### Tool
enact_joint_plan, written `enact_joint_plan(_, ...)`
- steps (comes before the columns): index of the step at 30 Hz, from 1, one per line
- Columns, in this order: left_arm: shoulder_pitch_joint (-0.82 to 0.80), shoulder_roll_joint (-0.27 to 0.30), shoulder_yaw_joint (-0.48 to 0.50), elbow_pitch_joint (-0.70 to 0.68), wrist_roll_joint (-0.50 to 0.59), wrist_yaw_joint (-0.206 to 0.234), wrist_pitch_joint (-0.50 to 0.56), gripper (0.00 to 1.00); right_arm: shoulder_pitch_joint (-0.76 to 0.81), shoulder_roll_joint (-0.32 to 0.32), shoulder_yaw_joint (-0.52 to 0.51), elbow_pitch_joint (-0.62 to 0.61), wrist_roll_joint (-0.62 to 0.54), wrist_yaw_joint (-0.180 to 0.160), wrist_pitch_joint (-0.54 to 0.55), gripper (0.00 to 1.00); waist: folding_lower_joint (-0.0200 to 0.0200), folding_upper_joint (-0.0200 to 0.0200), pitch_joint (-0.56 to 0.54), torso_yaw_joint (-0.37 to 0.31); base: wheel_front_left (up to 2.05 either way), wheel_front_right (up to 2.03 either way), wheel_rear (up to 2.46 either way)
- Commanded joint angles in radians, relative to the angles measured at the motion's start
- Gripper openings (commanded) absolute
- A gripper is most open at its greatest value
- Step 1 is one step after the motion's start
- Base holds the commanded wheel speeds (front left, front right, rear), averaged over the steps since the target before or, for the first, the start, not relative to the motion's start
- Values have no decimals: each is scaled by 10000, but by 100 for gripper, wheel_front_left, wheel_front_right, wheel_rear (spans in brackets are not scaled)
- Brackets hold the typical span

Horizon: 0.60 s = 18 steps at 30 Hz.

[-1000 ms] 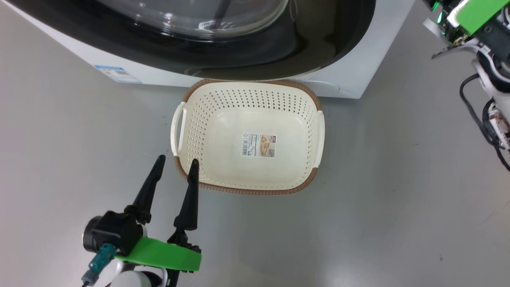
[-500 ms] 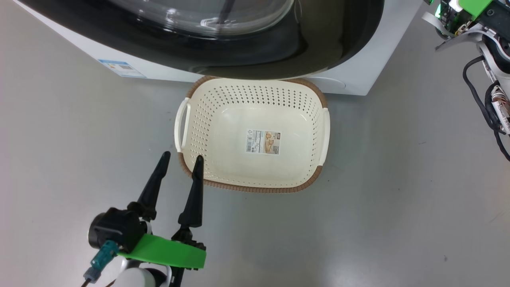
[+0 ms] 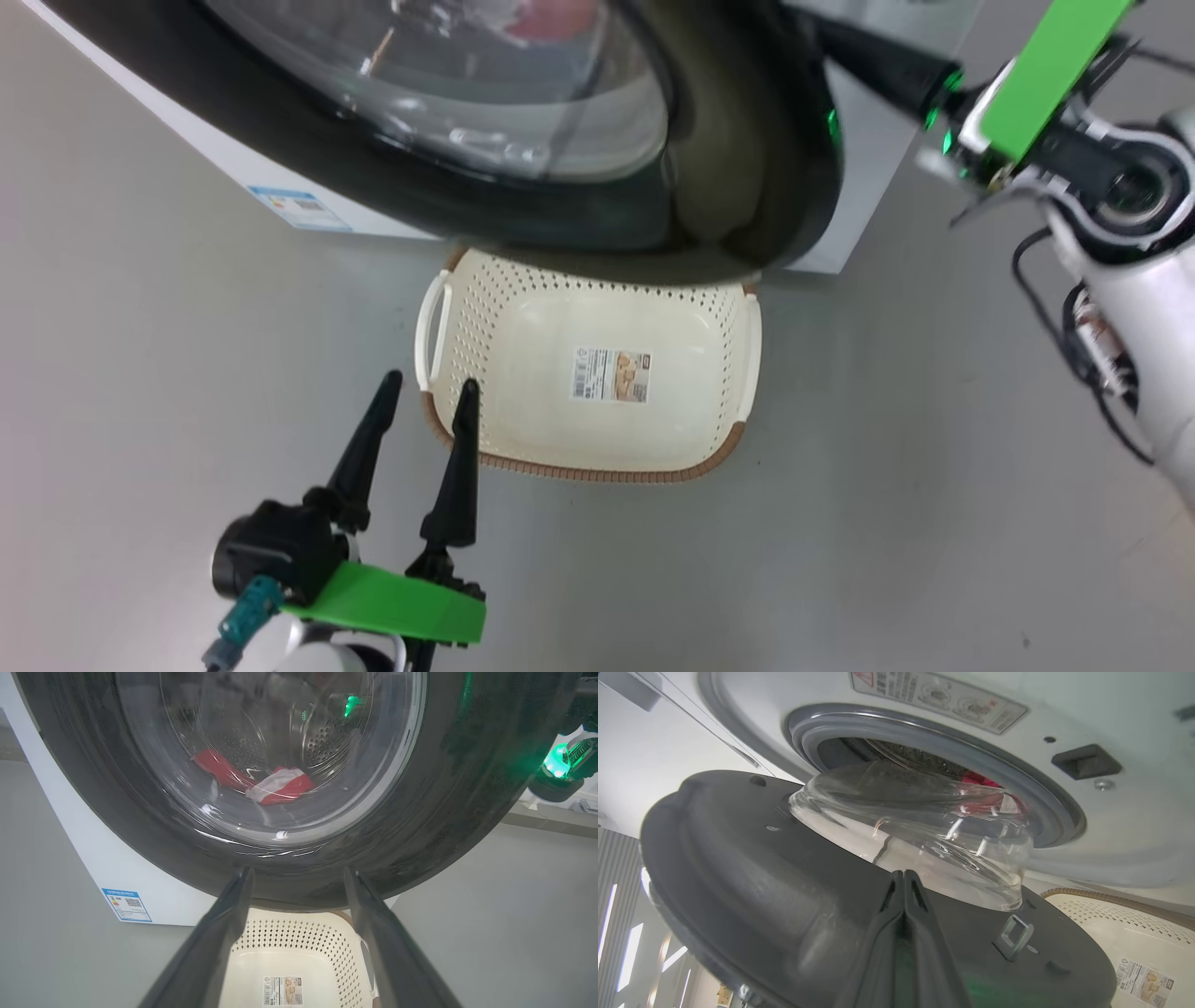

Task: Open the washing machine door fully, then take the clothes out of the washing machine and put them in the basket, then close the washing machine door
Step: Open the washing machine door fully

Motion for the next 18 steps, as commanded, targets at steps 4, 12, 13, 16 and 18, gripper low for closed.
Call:
enact_joint_plan(4, 331, 154, 301, -216, 57, 86, -78, 100, 632, 444, 115, -559, -51, 81, 198, 0, 0, 0, -406, -62, 0, 0, 0)
enact_joint_plan(12, 510, 154, 330, -257, 116, 89, -78, 100, 1402, 708, 184, -1079, -177, 81, 557, 0, 0, 0, -677, -69, 0, 0, 0)
enact_joint_plan(13, 524, 154, 327, -261, 110, 96, -78, 100, 1490, 742, 183, -1123, -182, 81, 595, 0, 0, 0, -706, -68, 0, 0, 0)
enact_joint_plan(16, 575, 154, 307, -275, 101, 111, -78, 100, 1736, 839, 208, -1292, -183, 81, 791, 0, 0, 0, -798, -57, 0, 0, 0)
enact_joint_plan(18, 611, 154, 317, -293, 101, 123, -78, 100, 1888, 899, 207, -1373, -225, 81, 851, 0, 0, 0, -854, -58, 0, 0, 0)
